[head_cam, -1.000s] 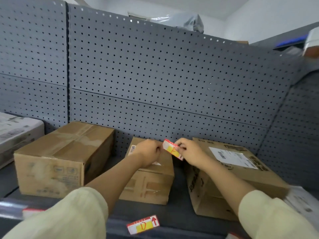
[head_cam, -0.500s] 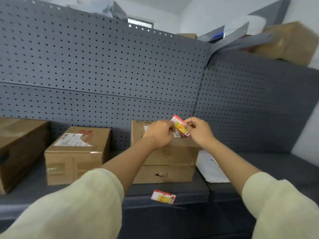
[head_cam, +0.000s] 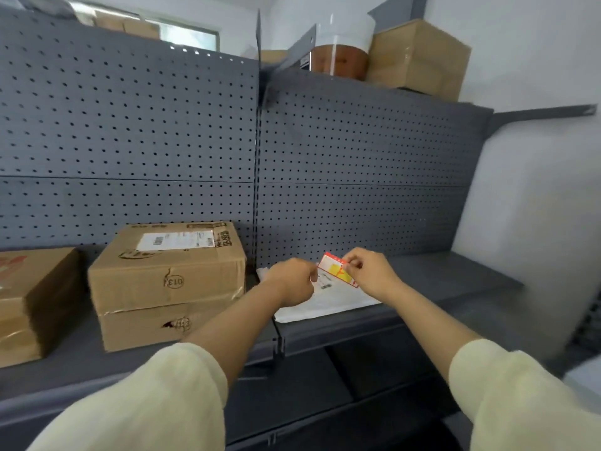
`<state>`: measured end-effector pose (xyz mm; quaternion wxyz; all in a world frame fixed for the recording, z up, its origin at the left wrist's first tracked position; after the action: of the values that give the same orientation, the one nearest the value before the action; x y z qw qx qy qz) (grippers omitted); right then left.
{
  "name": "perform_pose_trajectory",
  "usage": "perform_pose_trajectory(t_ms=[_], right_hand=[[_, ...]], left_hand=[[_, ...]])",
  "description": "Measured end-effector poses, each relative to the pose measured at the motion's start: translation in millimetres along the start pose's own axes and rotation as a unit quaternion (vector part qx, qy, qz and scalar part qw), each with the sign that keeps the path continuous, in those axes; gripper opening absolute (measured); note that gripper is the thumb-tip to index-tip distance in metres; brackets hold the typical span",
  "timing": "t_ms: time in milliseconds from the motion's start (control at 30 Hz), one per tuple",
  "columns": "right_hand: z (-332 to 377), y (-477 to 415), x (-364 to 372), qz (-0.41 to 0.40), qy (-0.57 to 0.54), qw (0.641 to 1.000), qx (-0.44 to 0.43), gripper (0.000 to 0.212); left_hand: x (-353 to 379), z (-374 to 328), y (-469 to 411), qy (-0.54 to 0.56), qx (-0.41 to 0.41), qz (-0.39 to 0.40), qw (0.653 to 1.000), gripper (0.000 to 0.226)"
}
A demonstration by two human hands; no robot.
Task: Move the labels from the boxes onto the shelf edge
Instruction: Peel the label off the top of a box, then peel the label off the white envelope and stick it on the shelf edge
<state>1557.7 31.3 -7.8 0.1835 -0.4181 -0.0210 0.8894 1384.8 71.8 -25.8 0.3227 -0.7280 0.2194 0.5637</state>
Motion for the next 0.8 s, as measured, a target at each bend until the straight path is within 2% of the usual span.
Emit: perform_pose_trajectory(t_ms=[200, 400, 600, 800], right_hand=[[-54, -7, 5, 0.028, 0.059, 0.997, 0.041, 0.01], [-89, -14, 23, 0.055, 0.13, 0.99, 0.025, 0.013], [-107, -27, 43, 0.057, 0.16, 0.986, 0.001, 0.017], [-116, -36, 53, 0.062, 0.17, 0.983, 0.009, 0.023]], left_hand=[[56, -23, -29, 0.026, 0.009, 0.038, 0.999, 0.034], [115, -37, -40, 0.068, 0.015, 0.095, 0.993, 0.029], [137, -24, -46, 0.085, -0.007, 0.115, 0.99, 0.031], [148, -16, -46, 0.096, -0.012, 0.102, 0.99, 0.037]])
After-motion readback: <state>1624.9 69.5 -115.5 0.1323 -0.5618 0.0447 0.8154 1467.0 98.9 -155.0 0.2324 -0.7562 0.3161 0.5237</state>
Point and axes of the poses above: each hand's wrist, its own y-axis away from the middle knuckle, its own x-axis out of the palm, z = x × y, the point moved 3 cm from there along -y, towards the middle knuckle, and after that the axes turned 12 degrees about x, right-handed, at the moved point
